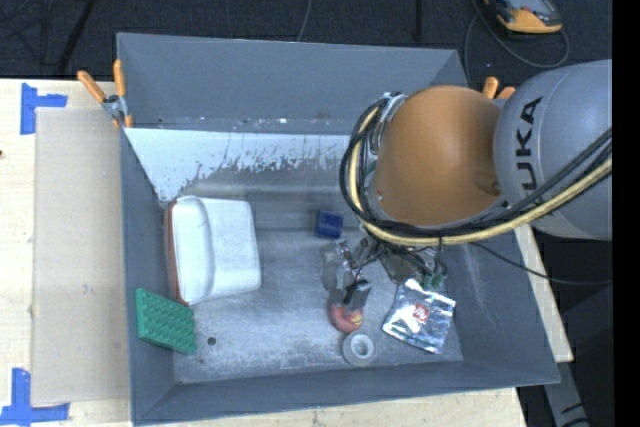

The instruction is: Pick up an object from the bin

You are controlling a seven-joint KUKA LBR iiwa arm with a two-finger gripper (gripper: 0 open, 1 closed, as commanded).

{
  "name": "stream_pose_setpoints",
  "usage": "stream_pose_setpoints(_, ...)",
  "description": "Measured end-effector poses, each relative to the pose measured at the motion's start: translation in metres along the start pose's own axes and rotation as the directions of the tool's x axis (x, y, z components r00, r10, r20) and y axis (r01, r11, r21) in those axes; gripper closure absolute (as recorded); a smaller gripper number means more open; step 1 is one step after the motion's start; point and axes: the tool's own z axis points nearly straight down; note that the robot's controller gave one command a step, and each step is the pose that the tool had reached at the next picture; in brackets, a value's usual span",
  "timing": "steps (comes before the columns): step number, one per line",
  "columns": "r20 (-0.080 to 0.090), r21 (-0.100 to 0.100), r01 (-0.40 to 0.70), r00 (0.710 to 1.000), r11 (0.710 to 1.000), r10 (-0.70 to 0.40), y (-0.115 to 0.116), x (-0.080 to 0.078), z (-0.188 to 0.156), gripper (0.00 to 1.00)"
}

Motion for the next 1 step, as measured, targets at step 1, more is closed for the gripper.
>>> stream_pose_setpoints(1, 0.008, 0.001, -0.002, 1.0, 1.0, 0.002, -0.0001, -0.0018, -0.0043, 0.0)
